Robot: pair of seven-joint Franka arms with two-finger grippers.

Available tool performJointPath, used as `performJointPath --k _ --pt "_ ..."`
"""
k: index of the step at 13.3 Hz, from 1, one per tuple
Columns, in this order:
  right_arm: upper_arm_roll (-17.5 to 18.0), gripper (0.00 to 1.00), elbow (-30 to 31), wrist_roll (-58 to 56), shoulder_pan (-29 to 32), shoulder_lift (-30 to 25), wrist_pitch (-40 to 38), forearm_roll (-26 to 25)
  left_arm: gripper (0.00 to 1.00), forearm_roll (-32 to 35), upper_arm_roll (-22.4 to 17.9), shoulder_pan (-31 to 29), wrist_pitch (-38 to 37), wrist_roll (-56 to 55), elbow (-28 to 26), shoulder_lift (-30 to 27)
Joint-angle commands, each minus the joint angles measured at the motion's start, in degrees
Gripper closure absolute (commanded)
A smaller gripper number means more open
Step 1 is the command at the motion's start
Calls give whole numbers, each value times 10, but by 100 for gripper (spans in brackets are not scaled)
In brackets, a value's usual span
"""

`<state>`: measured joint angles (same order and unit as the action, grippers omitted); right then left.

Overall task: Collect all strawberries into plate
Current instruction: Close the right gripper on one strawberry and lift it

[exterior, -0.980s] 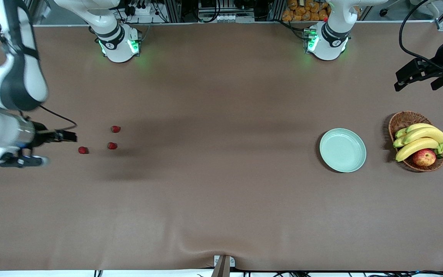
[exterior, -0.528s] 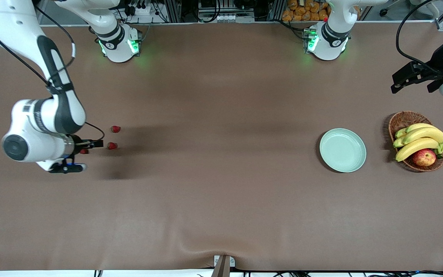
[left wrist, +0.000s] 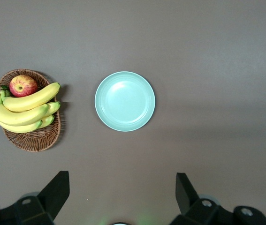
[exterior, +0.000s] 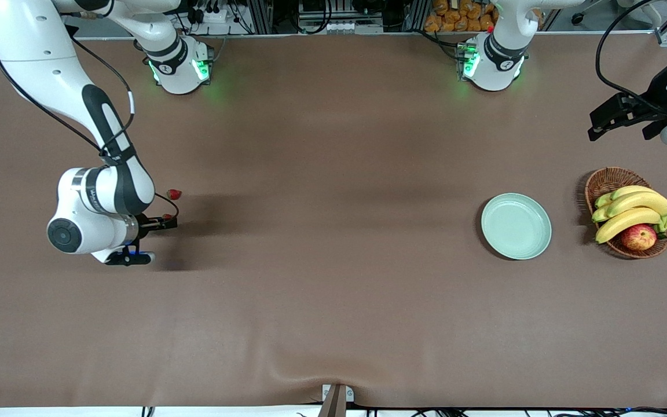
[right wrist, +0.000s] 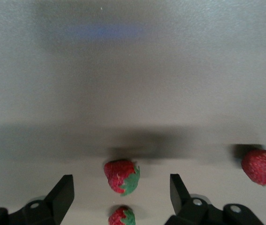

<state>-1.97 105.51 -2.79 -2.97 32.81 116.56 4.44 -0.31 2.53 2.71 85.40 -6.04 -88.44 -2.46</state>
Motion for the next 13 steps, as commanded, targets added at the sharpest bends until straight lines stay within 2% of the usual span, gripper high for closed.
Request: performJointPath --k 1,5,8,10,11,13 --pt "-3 23 1 5 -11 9 5 7 0 -11 1 4 -11 9 11 5" --pt "-3 43 2 5 -11 20 -5 8 0 -12 3 5 -10 2 12 9" --pt "-3 64 2 4 -11 22 -10 7 0 -11 5 5 -9 0 14 9" --pt "-2 90 0 1 -12 22 -13 7 0 -12 6 5 -6 0 14 9" --pt "-2 100 -5 1 -15 18 -13 8 0 -12 6 5 -5 0 14 10" --pt "-1 100 -43 2 -28 10 -13 10 0 -12 6 6 -4 0 12 10"
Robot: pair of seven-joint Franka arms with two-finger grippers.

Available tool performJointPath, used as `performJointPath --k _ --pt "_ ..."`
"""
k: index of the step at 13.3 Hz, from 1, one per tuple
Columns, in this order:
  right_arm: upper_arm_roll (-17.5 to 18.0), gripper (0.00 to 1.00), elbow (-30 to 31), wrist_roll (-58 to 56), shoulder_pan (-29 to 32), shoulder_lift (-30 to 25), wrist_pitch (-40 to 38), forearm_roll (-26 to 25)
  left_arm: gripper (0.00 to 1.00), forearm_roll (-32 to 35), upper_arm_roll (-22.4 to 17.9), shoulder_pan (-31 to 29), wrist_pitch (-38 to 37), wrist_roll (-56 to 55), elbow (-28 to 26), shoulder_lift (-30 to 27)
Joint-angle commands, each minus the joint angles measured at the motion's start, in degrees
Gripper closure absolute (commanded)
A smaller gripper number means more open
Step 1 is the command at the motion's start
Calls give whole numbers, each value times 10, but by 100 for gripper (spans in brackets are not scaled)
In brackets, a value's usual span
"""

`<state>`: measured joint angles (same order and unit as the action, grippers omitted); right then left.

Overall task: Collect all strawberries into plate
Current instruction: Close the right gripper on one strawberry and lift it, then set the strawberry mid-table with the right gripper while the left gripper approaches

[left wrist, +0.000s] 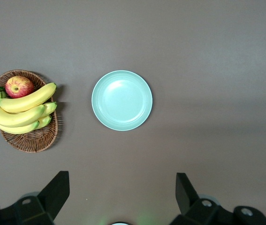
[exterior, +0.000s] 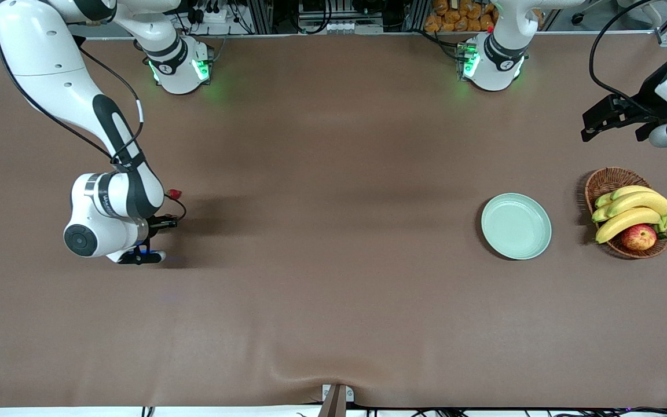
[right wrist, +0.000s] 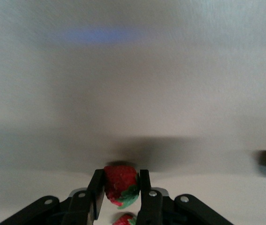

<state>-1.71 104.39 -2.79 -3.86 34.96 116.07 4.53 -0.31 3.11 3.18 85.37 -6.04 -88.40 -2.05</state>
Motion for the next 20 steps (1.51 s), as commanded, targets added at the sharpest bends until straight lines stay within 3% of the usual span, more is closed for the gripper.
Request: performJointPath --k 1,3,6,7,11,16,17,18,20 --pt "3 100 -57 2 -27 -16 -8 14 0 -12 6 4 -4 0 12 6" --pt "21 100 -91 5 -50 -17 -5 74 0 -12 16 9 1 -3 12 16" --pt "18 100 -90 26 -140 -11 24 291 0 -12 42 13 8 -25 10 34" --pt "17 100 -89 54 -174 -10 55 324 0 -12 56 13 15 -42 8 42" --pt "17 100 -93 146 -281 26 153 332 0 -5 114 21 51 -149 -11 80" --pt "17 100 -125 161 -342 74 180 424 0 -6 137 29 180 -222 -148 71" --pt "17 88 -126 161 -342 77 180 427 0 -5 145 28 218 -236 -177 72" --pt "17 54 -127 161 -342 80 180 428 0 -6 151 28 255 -246 -205 72" --pt "17 31 -127 160 -345 83 180 428 0 -7 163 31 310 -290 -231 92"
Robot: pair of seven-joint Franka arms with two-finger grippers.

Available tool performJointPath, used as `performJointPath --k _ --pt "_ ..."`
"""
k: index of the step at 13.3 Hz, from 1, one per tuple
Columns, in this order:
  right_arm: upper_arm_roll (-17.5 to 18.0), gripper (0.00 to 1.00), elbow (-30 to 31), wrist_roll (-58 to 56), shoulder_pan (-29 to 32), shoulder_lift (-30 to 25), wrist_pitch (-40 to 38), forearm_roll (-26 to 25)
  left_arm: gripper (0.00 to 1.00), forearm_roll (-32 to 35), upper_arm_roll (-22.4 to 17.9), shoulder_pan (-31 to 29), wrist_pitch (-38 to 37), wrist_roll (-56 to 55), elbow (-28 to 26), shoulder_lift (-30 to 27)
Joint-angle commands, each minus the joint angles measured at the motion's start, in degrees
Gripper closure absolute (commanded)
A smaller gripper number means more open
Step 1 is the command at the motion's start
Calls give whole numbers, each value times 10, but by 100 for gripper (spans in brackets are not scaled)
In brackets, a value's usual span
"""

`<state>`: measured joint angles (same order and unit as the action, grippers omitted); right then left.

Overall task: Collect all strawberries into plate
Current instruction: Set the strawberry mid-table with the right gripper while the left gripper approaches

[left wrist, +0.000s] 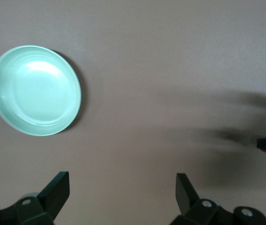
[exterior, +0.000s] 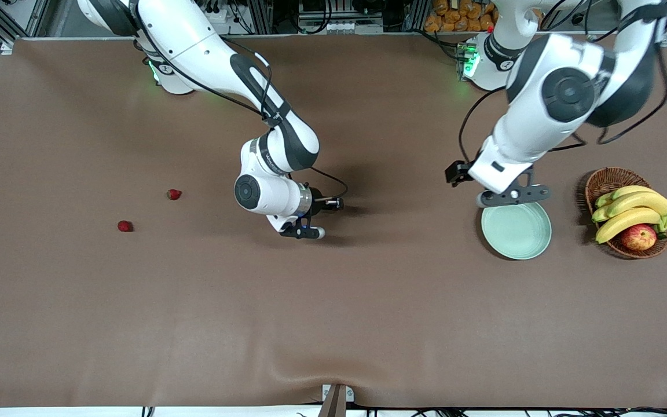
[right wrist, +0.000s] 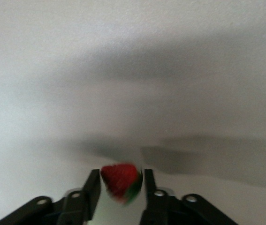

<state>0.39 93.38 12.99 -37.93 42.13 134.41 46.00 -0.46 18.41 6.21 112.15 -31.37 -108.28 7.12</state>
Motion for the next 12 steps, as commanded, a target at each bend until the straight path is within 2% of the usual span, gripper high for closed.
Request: performJointPath --k 1,3,4,5,7,9,12 --pt "-3 23 -17 2 -2 9 -5 14 0 -6 19 8 53 -86 -31 18" --pt "-4 13 -17 2 8 2 -7 12 0 -6 22 38 96 -178 -31 52" --pt "-5 12 -16 0 21 -4 -10 8 0 -6 22 56 124 -225 -29 70" --pt "-9 1 -10 -2 41 -13 -13 5 0 -6 22 73 154 -268 -27 88" --pt "-11 0 20 -5 95 -35 -26 -4 0 -3 21 97 217 -350 -21 125" --pt "-12 0 60 -4 145 -73 -57 -45 0 7 18 133 267 -460 16 186" --pt "-12 0 79 -4 220 -104 -157 -142 0 97 9 189 273 -665 135 302"
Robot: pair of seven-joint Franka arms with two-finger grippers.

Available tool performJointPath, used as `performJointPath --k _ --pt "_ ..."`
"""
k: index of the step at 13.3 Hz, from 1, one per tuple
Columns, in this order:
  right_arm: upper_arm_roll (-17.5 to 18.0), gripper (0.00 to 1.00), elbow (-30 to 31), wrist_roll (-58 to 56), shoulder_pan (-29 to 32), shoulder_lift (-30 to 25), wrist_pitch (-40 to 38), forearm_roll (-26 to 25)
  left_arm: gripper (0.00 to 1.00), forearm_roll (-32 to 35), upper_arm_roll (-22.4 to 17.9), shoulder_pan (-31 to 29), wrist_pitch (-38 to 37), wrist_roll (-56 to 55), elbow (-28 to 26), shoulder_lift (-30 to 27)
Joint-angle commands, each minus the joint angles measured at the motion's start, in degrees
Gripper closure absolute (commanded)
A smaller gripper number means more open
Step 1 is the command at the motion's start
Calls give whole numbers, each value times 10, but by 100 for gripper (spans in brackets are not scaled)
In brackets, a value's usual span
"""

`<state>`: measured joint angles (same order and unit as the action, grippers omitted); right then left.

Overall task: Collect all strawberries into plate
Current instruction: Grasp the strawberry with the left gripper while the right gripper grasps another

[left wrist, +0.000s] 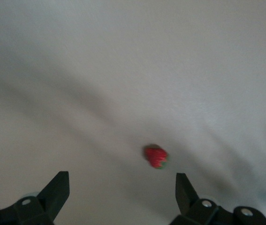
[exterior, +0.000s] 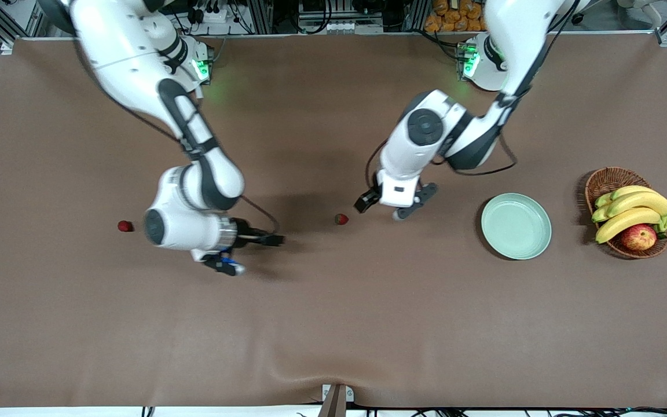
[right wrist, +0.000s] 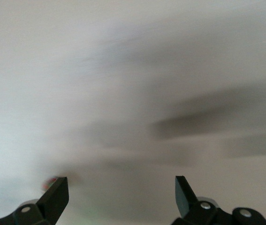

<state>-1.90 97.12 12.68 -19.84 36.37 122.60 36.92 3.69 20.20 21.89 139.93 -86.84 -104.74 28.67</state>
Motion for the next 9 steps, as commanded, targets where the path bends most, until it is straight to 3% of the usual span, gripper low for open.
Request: performJointPath --k 1,4,6,9 --pt "10 0 41 0 60 -53 -87 -106 0 94 -10 51 -4 -173 129 118" --pt "11 0 40 -2 91 -67 -198 -257 0 144 -30 83 -4 -275 161 165" --pt "10 0 43 -3 98 -66 -220 -308 0 144 -43 100 -4 -300 161 170" --pt "10 0 97 -4 103 -65 -210 -347 3 144 -53 108 -4 -326 161 183"
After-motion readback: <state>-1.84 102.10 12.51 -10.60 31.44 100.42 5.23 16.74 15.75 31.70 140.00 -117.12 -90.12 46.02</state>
